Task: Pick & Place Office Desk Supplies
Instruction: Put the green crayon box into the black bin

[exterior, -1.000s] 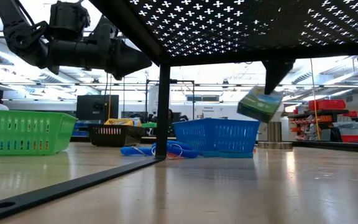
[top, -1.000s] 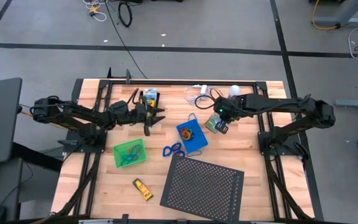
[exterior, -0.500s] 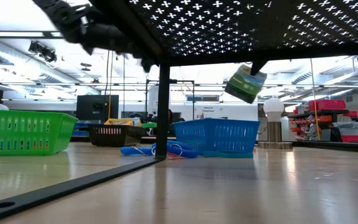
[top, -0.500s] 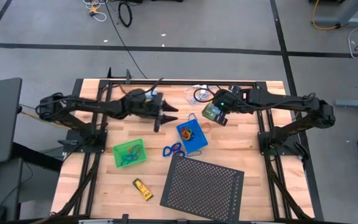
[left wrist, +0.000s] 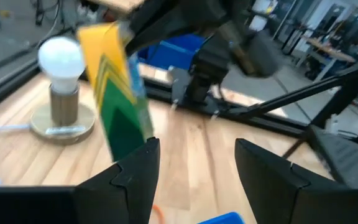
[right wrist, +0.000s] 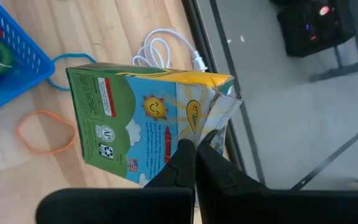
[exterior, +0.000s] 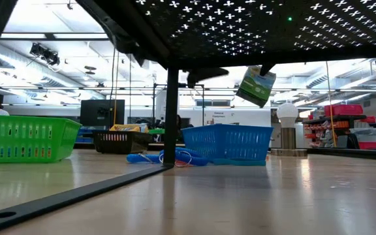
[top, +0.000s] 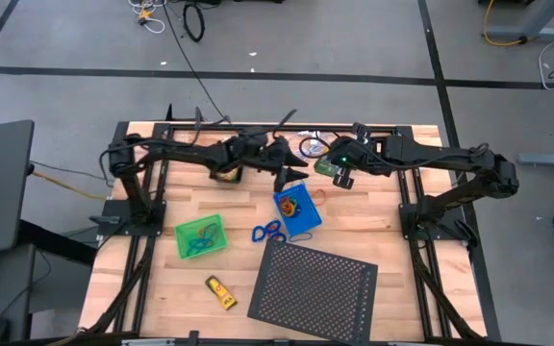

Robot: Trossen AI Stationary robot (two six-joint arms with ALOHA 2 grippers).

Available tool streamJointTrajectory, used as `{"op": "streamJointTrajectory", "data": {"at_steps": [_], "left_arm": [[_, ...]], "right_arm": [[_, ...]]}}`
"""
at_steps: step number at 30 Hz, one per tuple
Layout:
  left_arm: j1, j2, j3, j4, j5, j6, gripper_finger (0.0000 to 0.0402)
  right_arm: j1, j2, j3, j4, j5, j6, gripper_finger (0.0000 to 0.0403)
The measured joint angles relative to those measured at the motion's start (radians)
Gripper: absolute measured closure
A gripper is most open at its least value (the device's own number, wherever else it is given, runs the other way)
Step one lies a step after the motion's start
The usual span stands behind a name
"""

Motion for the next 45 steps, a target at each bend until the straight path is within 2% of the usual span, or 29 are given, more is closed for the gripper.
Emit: {"op": "streamJointTrajectory", "data": {"at_steps": [20,33,36,40,45], "left_arm": [[0.029,0.176,0.232,-0.048,0.044,-0.062,0.0186],[0.083,0.170,0.238,-0.160,-0.042,-0.031,0.0186],[0.100,0.165,0.238,-0.162,-0.030,-0.037,0.0186],[0.105,0.164,0.238,-0.115,0.035,-0.056,0.0186],[0.085,0.164,0.238,-0.090,0.043,-0.060,0.0186]], "right_arm": [[-0.001,0.000,0.000,0.022,0.010,-0.053,0.0403],[0.002,0.001,0.000,0.038,-0.005,-0.064,0.0403],[0.000,0.001,0.000,0.039,-0.005,-0.067,0.0403],[0.001,0.001,0.000,0.041,-0.007,-0.075,0.0403],[0.000,0.001,0.000,0.066,-0.007,-0.090,0.0403]]}}
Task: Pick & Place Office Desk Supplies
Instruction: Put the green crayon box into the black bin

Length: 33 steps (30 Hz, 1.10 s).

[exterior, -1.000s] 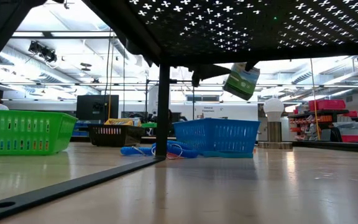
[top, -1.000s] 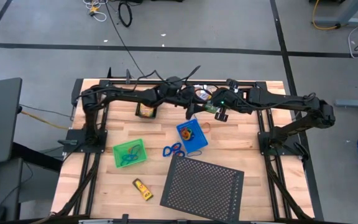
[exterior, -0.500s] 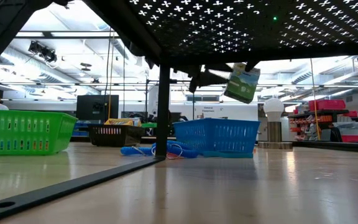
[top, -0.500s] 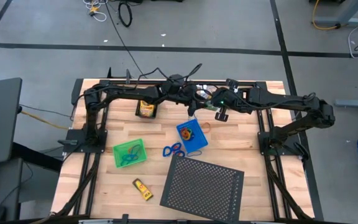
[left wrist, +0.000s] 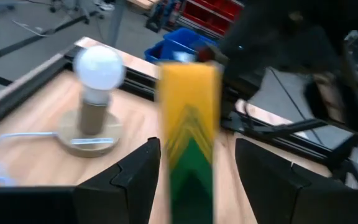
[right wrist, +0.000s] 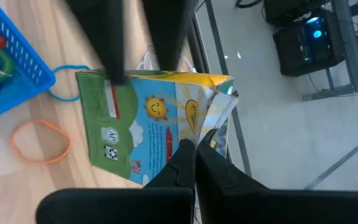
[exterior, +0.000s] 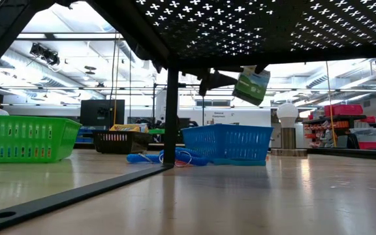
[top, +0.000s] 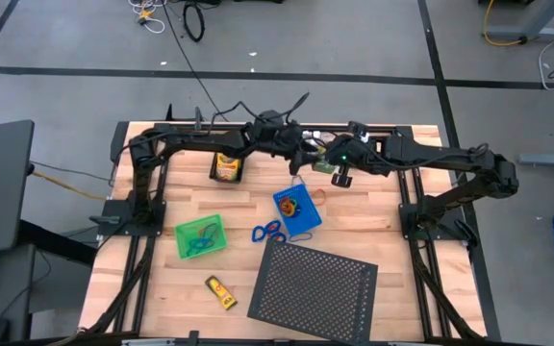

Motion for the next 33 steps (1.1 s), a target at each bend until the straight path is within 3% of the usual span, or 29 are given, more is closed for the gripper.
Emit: {"op": "streamJointTrajectory", "data": {"at_steps": [14,20,23,28,33], "left_arm": [[-0.018,0.010,-0.001,0.002,0.000,0.011,0.0186],[-0.024,0.018,-0.001,0.015,-0.046,0.025,0.0191],[-0.024,0.018,-0.001,0.016,-0.079,0.046,0.0214],[-0.024,0.018,-0.001,0.026,-0.088,0.084,0.0297],[-0.024,0.018,-0.002,0.045,-0.089,0.093,0.0297]], "right_arm": [[0.000,0.000,0.000,0.045,-0.019,-0.018,0.0403],[0.000,0.000,0.000,0.071,-0.037,-0.038,0.0403],[0.000,0.000,0.000,0.076,-0.041,-0.045,0.0403],[0.000,-0.001,0.000,0.075,-0.044,-0.044,0.0403],[-0.001,-0.001,0.000,0.084,-0.041,-0.046,0.0403]]}}
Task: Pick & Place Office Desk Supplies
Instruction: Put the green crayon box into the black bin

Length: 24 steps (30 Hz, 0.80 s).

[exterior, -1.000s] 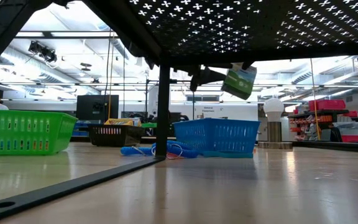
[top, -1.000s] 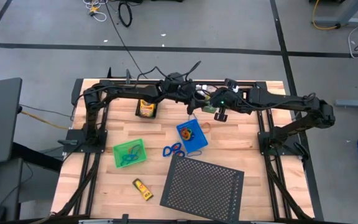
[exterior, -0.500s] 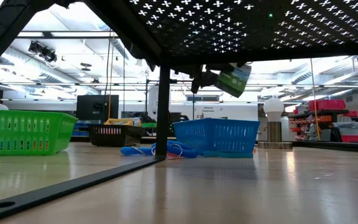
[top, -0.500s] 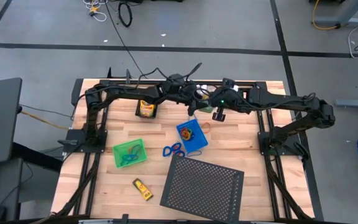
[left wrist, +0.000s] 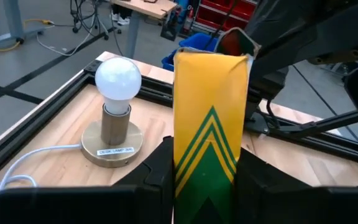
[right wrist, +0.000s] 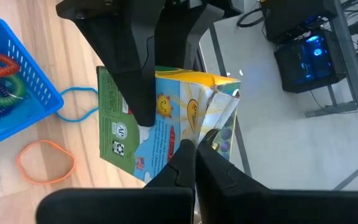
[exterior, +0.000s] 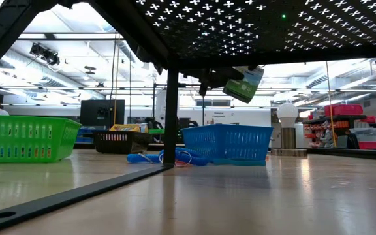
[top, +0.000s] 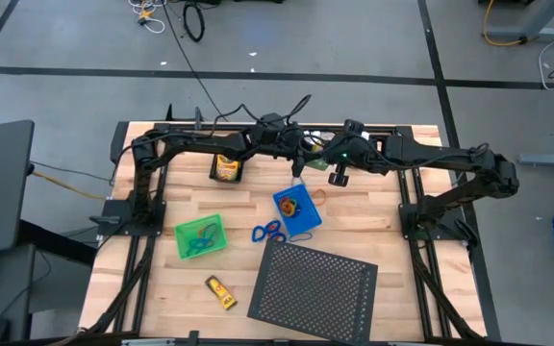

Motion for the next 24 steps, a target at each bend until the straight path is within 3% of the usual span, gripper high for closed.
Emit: {"op": "streamJointTrajectory", "data": {"at_steps": [4,7,18,24], "left_arm": [[0.001,0.000,0.000,0.000,0.007,0.022,0.0297],[0.001,0.000,0.000,-0.001,0.010,0.027,0.0297],[0.008,-0.013,-0.001,-0.010,0.028,0.086,0.0297],[0.016,-0.054,-0.005,-0.074,0.034,0.185,0.0297]], "right_arm": [[0.000,0.000,0.000,0.004,0.000,-0.006,0.0400],[0.001,-0.002,0.000,0.007,0.008,-0.010,0.0376],[0.002,-0.003,0.000,0.020,-0.015,0.018,0.0141],[0.040,-0.053,0.000,0.055,-0.040,0.029,0.0118]]}}
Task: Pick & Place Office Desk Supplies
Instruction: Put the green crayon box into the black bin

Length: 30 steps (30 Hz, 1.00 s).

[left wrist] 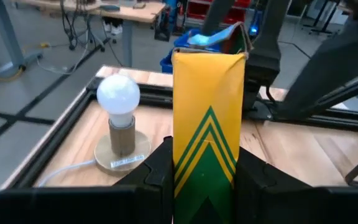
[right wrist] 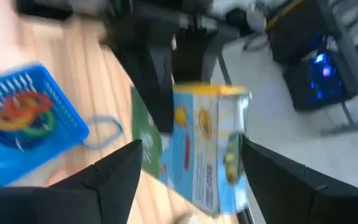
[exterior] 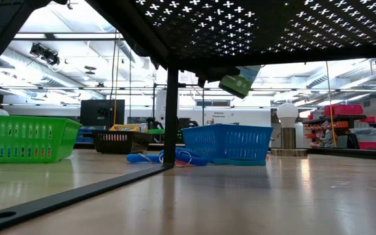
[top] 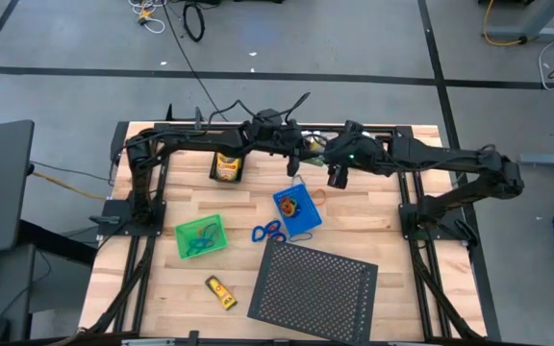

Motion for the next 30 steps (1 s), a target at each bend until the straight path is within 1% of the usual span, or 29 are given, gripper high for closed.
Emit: {"op": "streamJointTrajectory", "data": {"at_steps": [4,5,8,12,15,18,20,22,23,25,27,30], "left_arm": [[0.015,-0.053,-0.043,-0.010,-0.031,0.034,0.0297],[0.023,-0.072,-0.064,-0.014,-0.035,0.038,0.0297],[0.057,-0.149,-0.157,0.043,-0.040,0.030,0.0297],[0.123,-0.297,-0.345,0.169,-0.031,-0.003,0.0297],[0.171,-0.427,-0.516,0.279,0.002,-0.017,0.0297],[0.213,-0.564,-0.694,0.372,0.048,-0.015,0.0297],[0.238,-0.653,-0.810,0.420,0.060,0.006,0.0297],[0.260,-0.724,-0.913,0.462,0.068,0.001,0.0297],[0.269,-0.758,-0.963,0.484,0.075,-0.009,0.0297],[0.284,-0.803,-1.050,0.535,0.082,-0.027,0.0297],[0.298,-0.837,-1.129,0.568,0.077,-0.067,0.0297],[0.314,-0.849,-1.200,0.593,0.035,-0.108,0.0297]], "right_arm": [[0.036,-0.063,0.002,0.038,-0.019,0.004,0.0123],[0.044,-0.075,0.002,0.040,-0.020,0.009,0.0124],[0.060,-0.115,-0.002,0.054,-0.038,0.022,0.0124],[0.074,-0.136,-0.003,0.065,-0.095,0.042,0.0124],[0.086,-0.137,-0.005,0.091,-0.159,0.042,0.0124],[0.101,-0.143,-0.015,0.181,-0.223,0.030,0.0124],[0.106,-0.160,-0.034,0.251,-0.275,0.013,0.0124],[0.110,-0.183,-0.053,0.343,-0.343,0.010,0.0124],[0.110,-0.201,-0.073,0.361,-0.373,0.003,0.0124],[0.114,-0.235,-0.110,0.466,-0.413,0.000,0.0124],[0.114,-0.276,-0.166,0.513,-0.434,0.000,0.0124],[0.114,-0.341,-0.250,0.611,-0.441,0.015,0.0124]]}}
